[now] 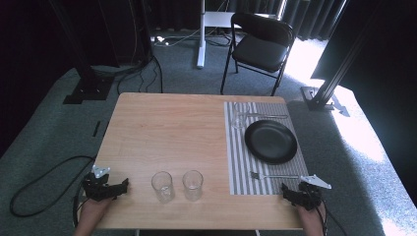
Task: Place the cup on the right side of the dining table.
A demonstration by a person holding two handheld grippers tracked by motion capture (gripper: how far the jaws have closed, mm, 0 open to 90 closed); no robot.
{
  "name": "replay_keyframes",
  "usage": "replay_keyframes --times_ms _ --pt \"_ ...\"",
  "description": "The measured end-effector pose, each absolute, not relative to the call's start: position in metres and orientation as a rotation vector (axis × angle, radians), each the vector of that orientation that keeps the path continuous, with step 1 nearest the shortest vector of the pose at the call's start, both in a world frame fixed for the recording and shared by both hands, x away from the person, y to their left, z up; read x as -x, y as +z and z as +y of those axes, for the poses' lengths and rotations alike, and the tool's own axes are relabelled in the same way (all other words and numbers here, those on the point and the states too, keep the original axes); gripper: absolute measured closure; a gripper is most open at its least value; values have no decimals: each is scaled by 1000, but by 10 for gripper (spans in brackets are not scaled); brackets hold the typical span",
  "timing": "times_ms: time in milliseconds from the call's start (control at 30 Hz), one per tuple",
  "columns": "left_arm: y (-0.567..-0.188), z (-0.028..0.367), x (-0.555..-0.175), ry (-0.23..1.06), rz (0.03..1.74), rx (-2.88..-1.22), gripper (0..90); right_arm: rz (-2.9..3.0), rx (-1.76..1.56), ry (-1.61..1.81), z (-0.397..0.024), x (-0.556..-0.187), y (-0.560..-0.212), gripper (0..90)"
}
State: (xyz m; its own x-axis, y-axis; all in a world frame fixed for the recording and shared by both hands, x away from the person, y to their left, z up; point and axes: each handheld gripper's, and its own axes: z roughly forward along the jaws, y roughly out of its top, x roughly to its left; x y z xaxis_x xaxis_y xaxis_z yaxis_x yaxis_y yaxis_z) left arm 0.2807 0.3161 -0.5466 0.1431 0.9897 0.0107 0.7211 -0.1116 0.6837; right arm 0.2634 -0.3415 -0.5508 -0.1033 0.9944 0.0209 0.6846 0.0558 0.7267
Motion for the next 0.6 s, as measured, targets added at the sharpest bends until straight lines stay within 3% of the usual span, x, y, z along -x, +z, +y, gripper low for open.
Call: replay_keyframes --times_ms 600 --pt "-547 316 -281 657 1633 -1893 5 1821 -1692 797 -338 -262 -551 121"
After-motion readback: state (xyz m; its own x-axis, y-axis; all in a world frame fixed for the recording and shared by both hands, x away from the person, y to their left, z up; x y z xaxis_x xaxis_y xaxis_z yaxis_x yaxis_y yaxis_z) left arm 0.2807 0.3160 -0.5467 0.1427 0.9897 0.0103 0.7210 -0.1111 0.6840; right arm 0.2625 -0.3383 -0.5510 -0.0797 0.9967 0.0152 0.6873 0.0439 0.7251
